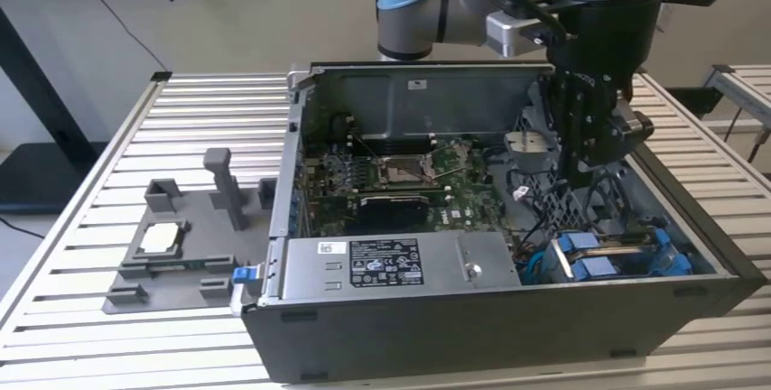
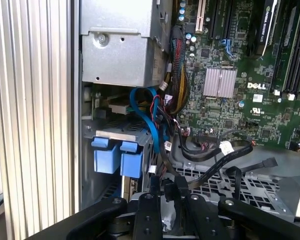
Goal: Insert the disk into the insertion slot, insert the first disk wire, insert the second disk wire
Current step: 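Insert the second disk wire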
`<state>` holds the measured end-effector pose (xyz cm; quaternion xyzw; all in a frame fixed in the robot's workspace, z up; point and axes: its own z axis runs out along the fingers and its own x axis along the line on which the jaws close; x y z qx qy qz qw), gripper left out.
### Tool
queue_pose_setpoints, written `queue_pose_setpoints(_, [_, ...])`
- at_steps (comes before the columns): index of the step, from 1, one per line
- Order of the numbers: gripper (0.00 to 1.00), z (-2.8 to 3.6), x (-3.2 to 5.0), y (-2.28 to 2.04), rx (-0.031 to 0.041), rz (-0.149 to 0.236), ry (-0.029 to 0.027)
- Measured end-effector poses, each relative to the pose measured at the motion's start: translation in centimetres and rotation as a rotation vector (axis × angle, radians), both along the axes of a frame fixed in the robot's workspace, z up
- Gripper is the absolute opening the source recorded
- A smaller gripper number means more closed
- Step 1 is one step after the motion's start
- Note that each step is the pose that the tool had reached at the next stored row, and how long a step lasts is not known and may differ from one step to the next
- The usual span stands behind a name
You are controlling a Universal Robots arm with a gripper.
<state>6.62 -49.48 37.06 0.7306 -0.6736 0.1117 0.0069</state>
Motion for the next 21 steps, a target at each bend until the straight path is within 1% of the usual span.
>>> queue_pose_setpoints(5, [0.26, 0.00, -0.33, 0.00, -0.0001, 0.000, -0.0001])
queue_pose_setpoints(8, [0.26, 0.00, -0.59, 0.01, -0.0003, 0.000, -0.0014])
queue_pose_setpoints(11, [0.26, -0.01, -0.74, 0.01, -0.0027, 0.000, -0.0016])
queue_pose_setpoints(17, [0.26, 0.05, -0.79, 0.01, -0.0034, 0.000, -0.0006])
queue_pose_setpoints(18, [0.26, 0.04, -0.80, 0.01, -0.0035, 0.000, -0.0026])
queue_pose_setpoints(19, [0.26, 0.01, -0.81, 0.01, -0.0038, 0.000, -0.0070])
queue_pose_setpoints(20, [0.26, -0.01, -0.81, 0.01, -0.0039, 0.000, -0.0087])
queue_pose_setpoints(21, [0.26, -0.01, -0.81, 0.01, -0.0039, 0.000, -0.0088])
